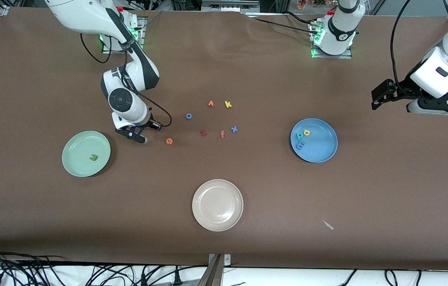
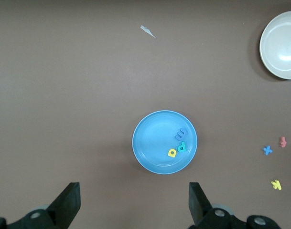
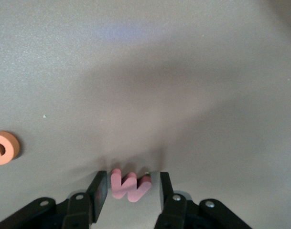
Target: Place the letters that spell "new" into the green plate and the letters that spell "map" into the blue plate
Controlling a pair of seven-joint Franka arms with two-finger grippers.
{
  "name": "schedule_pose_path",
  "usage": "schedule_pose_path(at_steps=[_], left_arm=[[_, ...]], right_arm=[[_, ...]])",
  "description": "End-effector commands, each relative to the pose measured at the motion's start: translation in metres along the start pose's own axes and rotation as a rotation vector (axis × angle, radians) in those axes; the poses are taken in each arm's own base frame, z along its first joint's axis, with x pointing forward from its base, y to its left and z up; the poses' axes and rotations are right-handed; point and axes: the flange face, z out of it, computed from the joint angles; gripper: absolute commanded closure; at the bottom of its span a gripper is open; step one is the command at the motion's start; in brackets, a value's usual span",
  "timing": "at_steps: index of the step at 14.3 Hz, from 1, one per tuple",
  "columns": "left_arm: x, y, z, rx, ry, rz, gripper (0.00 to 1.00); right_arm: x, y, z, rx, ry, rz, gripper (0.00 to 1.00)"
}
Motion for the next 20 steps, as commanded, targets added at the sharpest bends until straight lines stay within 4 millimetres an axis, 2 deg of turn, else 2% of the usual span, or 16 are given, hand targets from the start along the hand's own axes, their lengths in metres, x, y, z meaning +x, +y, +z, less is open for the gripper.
schedule_pose_path(at_steps=[1, 8, 11, 20], left_arm=[[-0.008, -0.004, -0.003, -0.021, -0.03, 0.013, 0.0], [-0.014, -0.006, 0.0, -0.011, -0.101, -0.027, 0.0], [-0.014, -0.009, -0.002, 0.055, -0.091, -0.04, 0.0], [-0.014, -0.011, -0.002, 0.043, -0.092, -0.038, 0.0]], right_arm=[[0.001, 0.001, 0.001, 0.001, 0.01, -0.011, 0.48], [-0.001, 0.003, 0.011, 0.016, 0.021, -0.01, 0.48], [-0.002, 0.002, 0.012, 0.017, 0.022, -0.013, 0.49], [-0.002, 0.002, 0.015, 0.027, 0.032, -0.051, 0.64]])
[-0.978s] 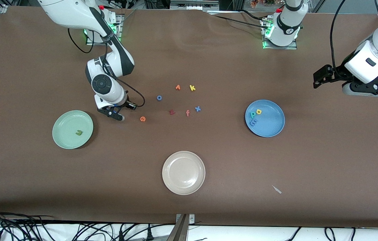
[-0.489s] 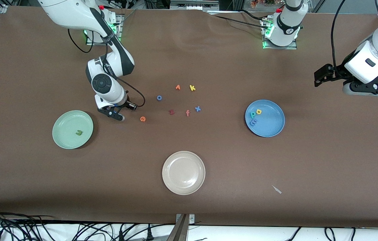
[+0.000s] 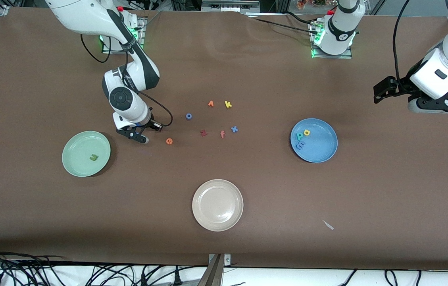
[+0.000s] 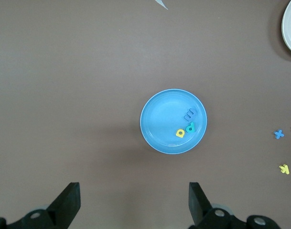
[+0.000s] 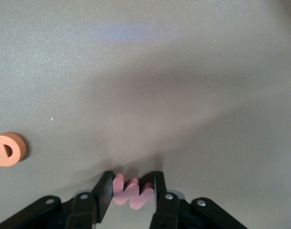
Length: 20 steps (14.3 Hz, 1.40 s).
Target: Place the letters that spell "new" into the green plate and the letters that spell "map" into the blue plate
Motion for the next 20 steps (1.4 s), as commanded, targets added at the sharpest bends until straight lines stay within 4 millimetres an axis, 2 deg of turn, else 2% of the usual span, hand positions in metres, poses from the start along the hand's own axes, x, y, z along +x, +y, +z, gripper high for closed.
schedule_pose_path(at_steps=[1, 4, 10, 13, 16, 20], left_arm=[[-0.004, -0.004, -0.007, 0.012, -0.001, -0.009, 0.0], [-0.004, -0.004, -0.007, -0.005, -0.002, -0.014, 0.0], [-0.004, -0.004, -0.007, -0.005, -0.002, -0.011, 0.0], [-0.004, -0.004, -0.007, -0.005, -0.002, -0.015, 0.0], [-0.004, -0.004, -0.007, -0.005, -0.002, -0.014, 0.0], [-0.004, -0.004, -0.007, -0.005, -0.002, -0.015, 0.0]], right_arm=[[-0.001, 0.004, 0.011, 0.001, 0.007, -0.028, 0.65], [0.001, 0.002, 0.004, 0.003, 0.011, -0.043, 0.69], [0.021, -0.009, -0.037, -0.035, -0.024, -0.107, 0.71], [0.049, 0.0, -0.057, -0.035, -0.027, -0.177, 0.72], [0.08, 0.017, -0.08, -0.038, -0.045, -0.245, 0.71], [0.107, 0.045, -0.086, -0.031, -0.048, -0.321, 0.71]])
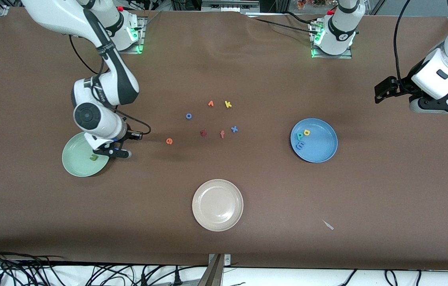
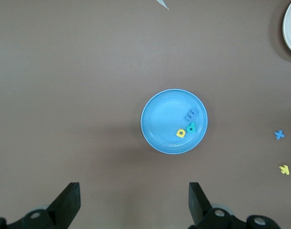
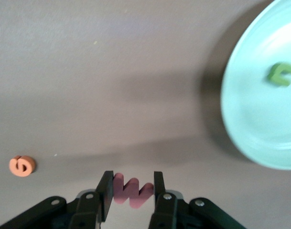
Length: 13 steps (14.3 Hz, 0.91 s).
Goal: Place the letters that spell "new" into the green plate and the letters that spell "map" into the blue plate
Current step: 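Carry pink W over the green plate with the right gripper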
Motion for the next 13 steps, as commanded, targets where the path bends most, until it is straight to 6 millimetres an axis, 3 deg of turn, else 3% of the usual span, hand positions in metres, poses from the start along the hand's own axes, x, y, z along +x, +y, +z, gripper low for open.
schedule_pose_path(at_steps=[1, 5, 10, 13], left_arm=[[-0.004, 0.0, -0.007, -0.004, -0.002, -0.008, 0.0], [-0.004, 0.0, -0.007, -0.004, -0.002, -0.006, 0.0], [-0.004, 0.0, -0.007, -0.004, -0.002, -0.008, 0.0], [-0.004, 0.001, -0.007, -0.004, -0.002, -0.006, 0.0]], right_arm=[[0.013, 0.031, -0.001, 0.002, -0.016, -0.062, 0.71], [0.032, 0.083, -0.007, 0.011, 0.0, -0.147, 0.71], [0.051, 0.137, 0.004, -0.07, 0.007, -0.22, 0.71], [0.067, 0.157, 0.023, -0.057, -0.003, -0.204, 0.67]])
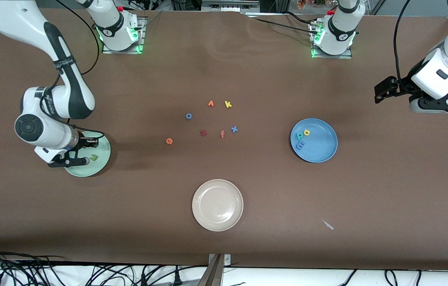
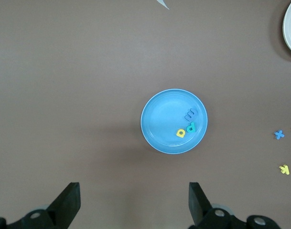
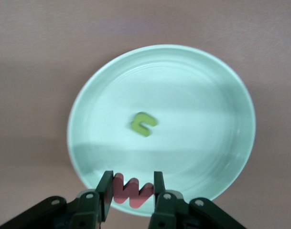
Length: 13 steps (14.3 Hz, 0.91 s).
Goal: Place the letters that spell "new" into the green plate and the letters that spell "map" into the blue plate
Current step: 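Carry pink W over the green plate with the right gripper, then lower pink W into the green plate and open the right gripper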
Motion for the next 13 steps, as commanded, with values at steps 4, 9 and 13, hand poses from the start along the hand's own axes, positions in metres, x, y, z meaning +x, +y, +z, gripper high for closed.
schedule_pose_path(at_steps=[4, 9, 13], left_arm=[[-0.004, 0.0, -0.007, -0.004, -0.001, -0.007, 0.0], [-0.004, 0.0, -0.007, -0.004, -0.001, -0.007, 0.0], [-0.004, 0.002, -0.008, -0.005, 0.0, -0.005, 0.0]], right_arm=[[0.018, 0.011, 0.021, 0.013, -0.005, 0.003, 0.44], [0.021, 0.018, 0.013, 0.014, -0.003, 0.016, 0.0], [0.023, 0.004, 0.002, 0.073, 0.001, 0.069, 0.0]])
